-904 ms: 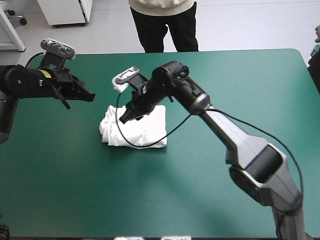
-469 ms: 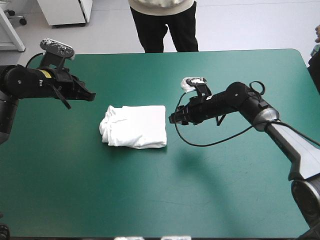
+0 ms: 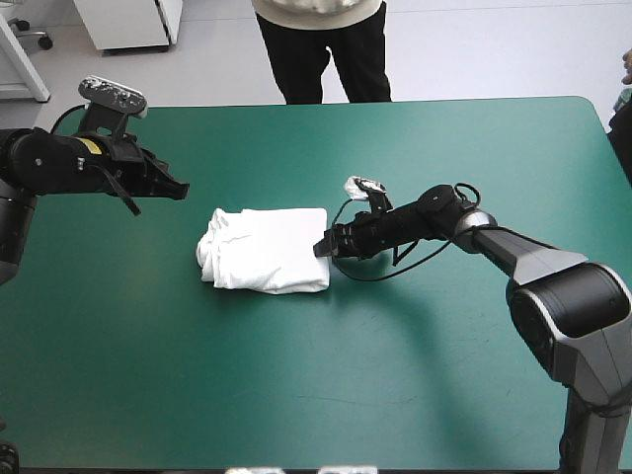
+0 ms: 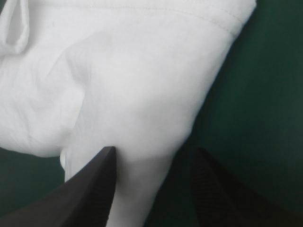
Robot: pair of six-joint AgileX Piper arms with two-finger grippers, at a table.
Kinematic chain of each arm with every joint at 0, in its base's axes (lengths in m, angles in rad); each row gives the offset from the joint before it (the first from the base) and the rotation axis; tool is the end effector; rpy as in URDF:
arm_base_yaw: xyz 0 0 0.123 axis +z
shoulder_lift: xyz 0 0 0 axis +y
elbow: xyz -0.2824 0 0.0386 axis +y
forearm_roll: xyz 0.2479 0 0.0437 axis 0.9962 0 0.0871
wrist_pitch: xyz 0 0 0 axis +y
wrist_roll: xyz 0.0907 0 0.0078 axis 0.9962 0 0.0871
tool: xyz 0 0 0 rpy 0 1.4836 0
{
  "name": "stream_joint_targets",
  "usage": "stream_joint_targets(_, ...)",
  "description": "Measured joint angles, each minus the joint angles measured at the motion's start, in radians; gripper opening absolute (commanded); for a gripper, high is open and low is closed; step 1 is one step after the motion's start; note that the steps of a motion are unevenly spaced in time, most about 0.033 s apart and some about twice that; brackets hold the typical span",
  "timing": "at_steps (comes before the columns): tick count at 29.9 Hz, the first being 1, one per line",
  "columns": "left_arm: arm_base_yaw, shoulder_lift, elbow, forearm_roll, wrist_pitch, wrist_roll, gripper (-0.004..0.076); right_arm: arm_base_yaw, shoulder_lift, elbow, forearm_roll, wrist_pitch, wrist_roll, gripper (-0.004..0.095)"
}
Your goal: Fold the cloth
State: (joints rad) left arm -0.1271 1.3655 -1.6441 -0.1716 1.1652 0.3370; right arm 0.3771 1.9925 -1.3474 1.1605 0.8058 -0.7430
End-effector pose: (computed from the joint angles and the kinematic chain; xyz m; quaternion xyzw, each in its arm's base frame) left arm 0.2655 -0.0483 0.4533 0.2106 0.8988 -0.0459 0.3817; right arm 0.3633 0.2088 0.1951 -0.1566 0.8837 0.4097 0.1637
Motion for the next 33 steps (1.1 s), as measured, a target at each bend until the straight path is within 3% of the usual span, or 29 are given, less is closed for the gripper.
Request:
stream_joint_targets(2,0.0,0.0,0.0,0.0,0.001,0.0,-0.0009,0.001,0.024,-0.018,0.035,0.013,-0.018,0.0457)
stream_joint_targets(4,0.0,0.0,0.0,0.0,0.001,0.0,-0.0009,0.006,0.04,-0.039,0.047,0.022,-0.027,0.0379)
stream_joint_targets(8,0.0,0.0,0.0,0.0,0.0,0.0,-0.0009,0.018,0.046,-0.059,0.048,0.025,-0.027,0.0023)
stream_joint_targets(9,0.0,0.0,0.0,0.0,-0.001,0.0,-0.0009,0.018,0.047,-0.063,0.047,0.029,-0.027,-0.001)
stream_joint_targets(14,0.0,0.0,0.0,0.0,-0.002,0.0,-0.0009,0.015,0.047,-0.069,-0.03,0.044,0.004,0.0004)
stream_joint_targets(22,0.0,0.0,0.0,-0.002,0.002,0.0,-0.0009,-0.047,-0.128,0.054,-0.372,0.017,0.181,0.0003)
stream_joint_targets(26,0.0,0.0,0.0,-0.002,0.003,0.0,-0.0009,-0.164,-0.287,0.178,-0.505,0.013,0.237,0.0003)
stream_joint_targets(33,0.0,0.0,0.0,-0.003,0.006,0.0,-0.0009,-0.488,-0.563,0.4,-0.685,0.022,0.301,0.0003)
